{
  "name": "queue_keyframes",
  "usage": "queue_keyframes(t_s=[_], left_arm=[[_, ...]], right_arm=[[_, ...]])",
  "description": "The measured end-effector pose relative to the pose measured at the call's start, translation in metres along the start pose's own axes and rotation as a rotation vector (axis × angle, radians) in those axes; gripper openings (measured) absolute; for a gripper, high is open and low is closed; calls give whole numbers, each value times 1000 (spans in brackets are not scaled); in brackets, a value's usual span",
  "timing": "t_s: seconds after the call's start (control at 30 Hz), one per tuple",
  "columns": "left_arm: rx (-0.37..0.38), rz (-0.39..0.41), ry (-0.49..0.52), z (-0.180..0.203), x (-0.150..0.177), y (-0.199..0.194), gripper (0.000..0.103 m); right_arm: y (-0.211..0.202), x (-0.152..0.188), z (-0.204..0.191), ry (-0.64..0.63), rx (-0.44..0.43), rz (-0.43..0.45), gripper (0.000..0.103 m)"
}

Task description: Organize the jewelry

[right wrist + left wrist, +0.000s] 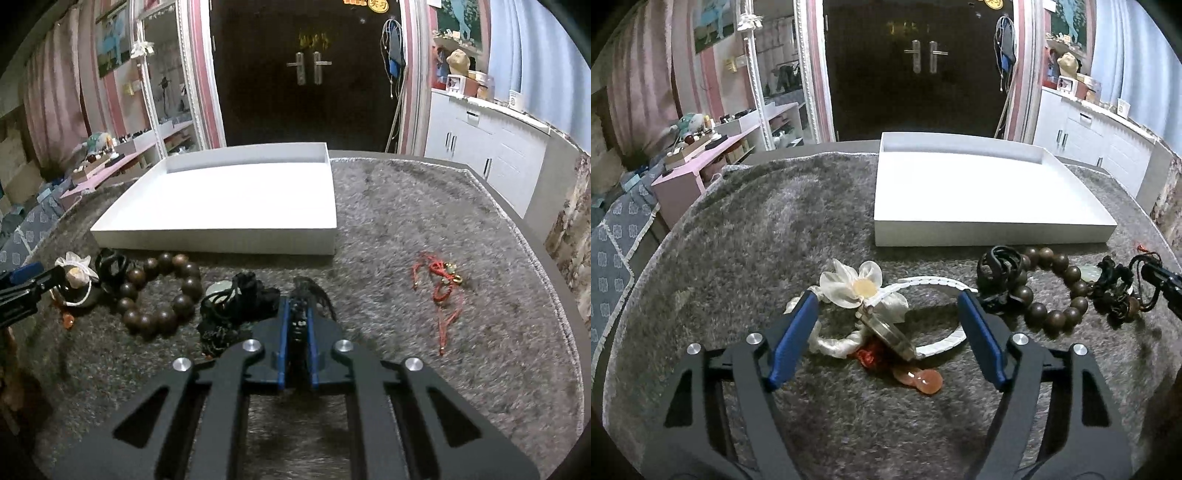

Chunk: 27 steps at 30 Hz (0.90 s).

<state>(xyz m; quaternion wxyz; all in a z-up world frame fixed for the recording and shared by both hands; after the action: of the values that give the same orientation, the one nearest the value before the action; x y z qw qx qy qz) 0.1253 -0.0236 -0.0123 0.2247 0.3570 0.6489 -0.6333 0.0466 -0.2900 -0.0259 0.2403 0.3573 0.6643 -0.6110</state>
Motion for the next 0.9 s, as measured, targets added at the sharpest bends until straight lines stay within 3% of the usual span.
queue_keyframes(t_s=[0.27,0.47,0.6,0.67,0.7,0.9], left_arm=[[64,43,43,53,-18,-11,76],[70,-14,77,90,-17,15,76],[52,-43,90,96,-17,34,63],[54,-62,89,96,-17,41,40],[76,-71,84,95,-17,43,36],[111,-53,55,89,-20,35,36]], right_arm=[[0,-3,3,15,-31,17,8],[4,-1,8,21,-34,16,8],[6,1,11,26,-46,18,8],[7,1,11,27,-49,18,8],[7,1,12,28,-51,19,8],[1,-2,14,34,-60,31,8]])
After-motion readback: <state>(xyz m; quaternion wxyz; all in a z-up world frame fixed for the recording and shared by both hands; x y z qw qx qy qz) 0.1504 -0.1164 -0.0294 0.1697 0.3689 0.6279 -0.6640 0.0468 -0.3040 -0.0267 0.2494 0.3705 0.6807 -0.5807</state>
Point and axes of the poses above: each gripper's, at about its wrist camera, not at the fingertips, and y roughly the way its jaws point, z to its right, x to its underside, the point moved 1 cm from there along y, roughly the way its jaws point, and after that the axes turned 6 degrees about -x, right-handed, at the moved point
